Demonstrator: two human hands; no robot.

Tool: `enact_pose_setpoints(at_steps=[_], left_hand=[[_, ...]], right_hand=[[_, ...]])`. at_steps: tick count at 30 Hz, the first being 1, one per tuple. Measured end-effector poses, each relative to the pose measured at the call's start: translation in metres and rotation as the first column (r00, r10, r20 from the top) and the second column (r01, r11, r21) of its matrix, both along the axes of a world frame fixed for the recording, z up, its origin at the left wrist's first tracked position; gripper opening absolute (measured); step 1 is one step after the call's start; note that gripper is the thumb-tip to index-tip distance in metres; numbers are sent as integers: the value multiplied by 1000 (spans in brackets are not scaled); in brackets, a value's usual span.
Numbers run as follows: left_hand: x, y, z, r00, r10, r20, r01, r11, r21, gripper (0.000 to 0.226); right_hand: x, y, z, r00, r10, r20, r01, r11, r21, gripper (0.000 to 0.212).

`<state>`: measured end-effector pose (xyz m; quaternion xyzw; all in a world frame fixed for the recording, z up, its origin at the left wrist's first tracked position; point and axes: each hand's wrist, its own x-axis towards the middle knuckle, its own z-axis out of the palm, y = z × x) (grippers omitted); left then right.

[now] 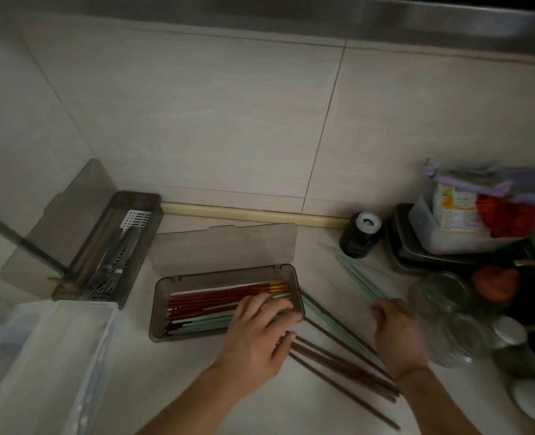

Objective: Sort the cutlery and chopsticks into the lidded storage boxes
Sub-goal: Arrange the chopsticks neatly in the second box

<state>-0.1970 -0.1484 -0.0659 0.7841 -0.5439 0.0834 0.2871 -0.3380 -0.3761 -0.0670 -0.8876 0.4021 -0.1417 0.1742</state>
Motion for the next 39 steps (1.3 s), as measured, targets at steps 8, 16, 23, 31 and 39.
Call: enact_pose_setpoints(at_steps=[8,16,23,31,39], left_hand=[[6,14,11,939,285,193,-289,957,-9,16],[38,56,11,875,480,-66,-444,849,287,15],[37,57,9,894,448,-9,-405,817,410,45],[34,49,3,923,374,-94,-357,921,158,30],[5,-1,7,989,86,-121,-92,995,-45,21]], right_hand=[[56,87,35,800,601,-13,-590,781,-202,24],[94,101,29,747,661,-65,-664,747,-34,20],[108,98,28,705,709,-2,-705,702,103,18],[16,-16,3,977,-211,-37,214,974,73,13],[8,-11,-12,936,-119,-332,158,983,94,12]])
